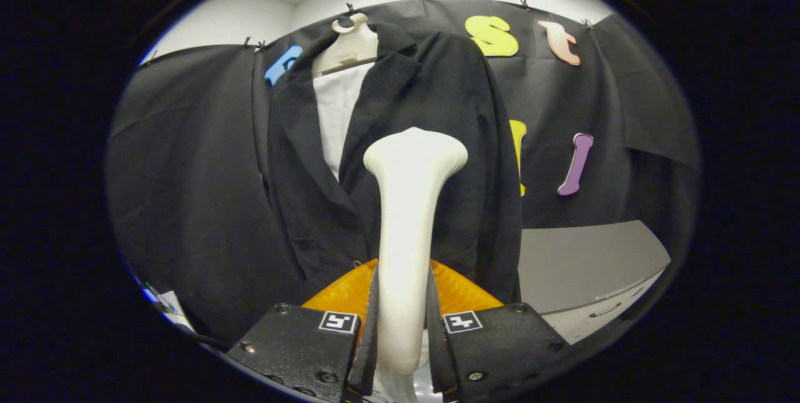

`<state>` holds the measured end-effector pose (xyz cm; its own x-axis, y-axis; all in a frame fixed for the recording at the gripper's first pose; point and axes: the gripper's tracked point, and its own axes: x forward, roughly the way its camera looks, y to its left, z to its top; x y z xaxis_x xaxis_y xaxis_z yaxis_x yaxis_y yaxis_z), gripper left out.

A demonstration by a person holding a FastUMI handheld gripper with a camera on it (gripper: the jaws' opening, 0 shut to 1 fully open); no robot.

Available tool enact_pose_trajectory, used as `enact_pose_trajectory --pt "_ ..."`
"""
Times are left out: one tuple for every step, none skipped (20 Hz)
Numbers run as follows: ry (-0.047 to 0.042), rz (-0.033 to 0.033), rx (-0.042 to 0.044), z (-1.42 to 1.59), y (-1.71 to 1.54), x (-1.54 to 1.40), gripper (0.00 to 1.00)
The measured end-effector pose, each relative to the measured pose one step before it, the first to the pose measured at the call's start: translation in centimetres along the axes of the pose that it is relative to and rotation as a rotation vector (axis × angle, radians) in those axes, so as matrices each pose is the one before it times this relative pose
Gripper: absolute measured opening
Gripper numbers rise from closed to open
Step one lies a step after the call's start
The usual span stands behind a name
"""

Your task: Iron the clothes twice with a garment steamer, once on the left side and once on the right side.

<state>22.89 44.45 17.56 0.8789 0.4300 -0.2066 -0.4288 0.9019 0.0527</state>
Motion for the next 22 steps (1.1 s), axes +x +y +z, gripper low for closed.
enact_pose_trajectory --pt "0.01182 -0.00127 0.00189 -0.692 -0.066 0.096 0.37" --pt "0.01305 -0.00132 0.00141 -0.758 -0.123 0.1 0.37" --pt "0.01183 -0.0009 0.00185 -0.617 -0.078 0.087 0.37" --pt "0.0124 -0.00201 0.0013 -0.537 -0.053 0.176 0.37" --pt "0.01076 -0.00184 0.00243 -0.662 -0.208 0.072 0.37" --pt "0.01048 -0.00206 0.00296 -0.661 -0.066 0.123 0.37" --pt "0.01064 -0.00089 0.00126 -0.62 -0.111 0.121 0.37" --pt "0.01038 -0.00065 0.0016 -0.624 -0.074 0.053 0.37" --pt "0.01046 -0.00048 0.00007 -0.556 0.008 0.128 0.37" --pt "0.01075 -0.00039 -0.00178 -0.401 -0.004 0.159 0.37" --pt "0.01259 -0.00084 -0.00067 -0.691 -0.03 0.155 0.37" --pt "0.0125 -0.00019 -0.0016 -0.802 -0.051 0.13 0.37" --pt "0.01236 -0.00149 -0.00264 -0.684 -0.013 0.168 0.37" --pt "0.01295 -0.00115 -0.0028 -0.866 0.005 0.178 0.37" --pt "0.01581 -0.00082 -0.0016 -0.862 0.115 0.265 0.37" --pt "0.01488 -0.0004 0.00073 -0.795 0.044 0.232 0.37" --pt "0.01348 -0.00141 -0.00063 -0.69 -0.027 0.312 0.37" --pt "0.01234 -0.00223 -0.0016 -0.815 -0.012 0.321 0.37" --pt "0.01241 -0.00187 0.00043 -0.741 0.013 0.266 0.37" --pt "0.01183 -0.00055 -0.00011 -0.853 0.016 0.19 0.37" --pt "0.01104 -0.00079 -0.00077 -0.6 0.009 0.34 0.37" --pt "0.00977 -0.00081 -0.00099 -0.665 -0.031 0.219 0.37"
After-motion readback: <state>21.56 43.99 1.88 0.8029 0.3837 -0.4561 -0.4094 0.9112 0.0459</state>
